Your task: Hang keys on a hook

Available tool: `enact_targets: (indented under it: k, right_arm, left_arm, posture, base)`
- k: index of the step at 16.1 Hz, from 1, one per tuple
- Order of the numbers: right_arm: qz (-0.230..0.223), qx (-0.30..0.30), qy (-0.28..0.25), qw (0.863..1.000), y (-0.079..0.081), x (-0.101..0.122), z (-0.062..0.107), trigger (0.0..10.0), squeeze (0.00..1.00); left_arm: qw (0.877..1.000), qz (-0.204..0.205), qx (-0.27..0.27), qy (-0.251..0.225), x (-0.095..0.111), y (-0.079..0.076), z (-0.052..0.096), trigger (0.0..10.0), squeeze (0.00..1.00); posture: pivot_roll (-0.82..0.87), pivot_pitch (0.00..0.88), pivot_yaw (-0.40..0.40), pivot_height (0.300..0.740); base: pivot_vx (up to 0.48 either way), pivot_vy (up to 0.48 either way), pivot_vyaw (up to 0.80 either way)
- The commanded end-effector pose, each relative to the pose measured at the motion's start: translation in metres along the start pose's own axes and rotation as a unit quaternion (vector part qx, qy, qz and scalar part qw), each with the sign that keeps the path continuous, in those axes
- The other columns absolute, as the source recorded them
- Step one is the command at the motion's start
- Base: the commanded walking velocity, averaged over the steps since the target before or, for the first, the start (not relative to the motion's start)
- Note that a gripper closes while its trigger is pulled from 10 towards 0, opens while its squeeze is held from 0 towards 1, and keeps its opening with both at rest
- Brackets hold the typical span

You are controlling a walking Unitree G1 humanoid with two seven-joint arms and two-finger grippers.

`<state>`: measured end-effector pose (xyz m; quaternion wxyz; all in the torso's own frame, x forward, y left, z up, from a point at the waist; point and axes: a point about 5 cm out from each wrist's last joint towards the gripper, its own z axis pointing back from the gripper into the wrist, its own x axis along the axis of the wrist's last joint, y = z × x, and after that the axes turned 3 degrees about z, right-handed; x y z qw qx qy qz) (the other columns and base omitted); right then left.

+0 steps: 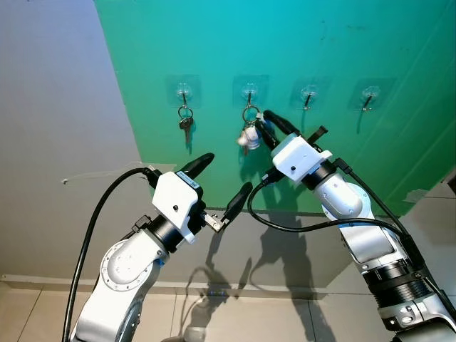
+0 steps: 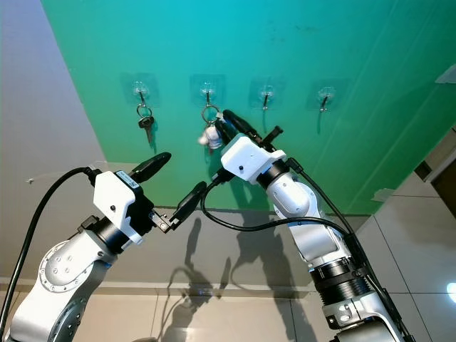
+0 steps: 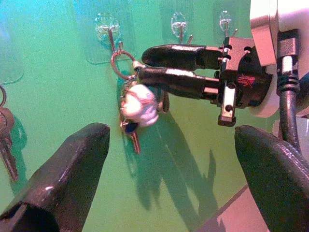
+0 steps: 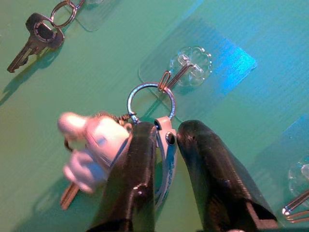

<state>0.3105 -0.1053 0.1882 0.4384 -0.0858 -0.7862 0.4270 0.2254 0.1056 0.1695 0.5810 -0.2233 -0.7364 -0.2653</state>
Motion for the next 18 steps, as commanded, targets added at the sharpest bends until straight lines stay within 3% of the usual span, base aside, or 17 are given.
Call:
enact_targets:
  k: [1,3,4,5,6,8,10,13,15,16,18]
  right_arm:
    - [-0.004,-0.009,-0.006,1.000,-0.005,0.003,0.002,10.0,1.00]
    - [-0.007,-0.015,-0.003,1.000,-0.005,0.003,0.005,10.0,1.00]
    - [-0.021,-0.024,-0.005,0.999,-0.005,0.005,0.009,10.0,0.78]
    - [-0.092,-0.032,-0.037,0.995,-0.003,0.015,0.018,10.0,0.00]
    - [-0.140,-0.048,-0.055,0.987,-0.003,0.021,0.027,10.0,0.00]
    - [-0.192,-0.084,-0.063,0.976,-0.003,0.030,0.049,10.0,0.00]
    - [-0.198,-0.099,-0.046,0.974,-0.002,0.031,0.060,10.0,0.00]
    - [-0.189,-0.117,0.098,0.970,0.017,0.005,0.091,10.0,0.00]
    - [-0.264,-0.202,0.189,0.924,0.029,-0.012,0.115,10.0,0.00]
    - [-0.270,-0.212,0.201,0.918,0.032,-0.009,0.116,10.0,0.00]
    - [-0.261,-0.205,0.223,0.917,0.039,-0.004,0.117,10.0,0.00]
  left_arm:
    - [1.000,-0.003,-0.014,-0.013,0.007,-0.004,-0.003,10.0,0.00]
    - [1.000,-0.002,-0.014,-0.015,0.007,-0.004,-0.003,10.0,0.00]
    - [1.000,-0.002,-0.014,-0.016,0.008,-0.004,-0.004,10.0,0.00]
    - [1.000,0.000,-0.014,-0.017,0.008,-0.005,-0.004,10.0,0.00]
    - [1.000,0.002,-0.016,-0.016,0.008,-0.006,-0.003,10.0,0.00]
    - [1.000,0.008,-0.022,-0.014,0.007,-0.008,-0.002,10.0,0.00]
    - [1.000,0.009,-0.023,-0.013,0.006,-0.008,-0.002,10.0,0.00]
    - [1.000,0.008,-0.013,0.011,-0.005,-0.005,0.001,10.0,0.00]
    - [1.000,0.021,-0.008,0.019,-0.012,-0.007,0.003,10.0,0.00]
    - [0.999,0.023,-0.004,0.031,-0.018,-0.006,0.007,10.0,0.00]
    - [0.998,0.030,0.001,0.047,-0.027,-0.005,0.013,10.0,0.00]
  posture:
    - [0.05,0.000,-0.009,0.740]
    - [0.05,0.000,-0.011,0.740]
    - [0.05,0.000,-0.015,0.740]
    - [0.05,0.000,-0.019,0.740]
    - [0.05,0.000,-0.017,0.740]
    - [0.04,0.000,-0.010,0.740]
    - [0.03,0.000,-0.004,0.740]
    - [0.02,0.000,-0.005,0.740]
    - [0.01,0.000,-0.004,0.740]
    - [0.00,0.000,-0.001,0.740]
    - [-0.01,0.000,0.002,0.740]
  base:
    - [0.000,0.000,0.00]
    - [0.000,0.000,0.00]
    - [0.000,0.000,0.00]
    - [0.000,0.000,0.00]
    - [0.000,0.000,0.00]
    - [0.000,0.000,0.00]
    - [0.000,0.000,0.00]
    - [0.000,0.000,0.00]
    - [0.000,0.000,-0.79]
    - [0.000,0.000,-0.80]
    - [0.000,0.000,0.00]
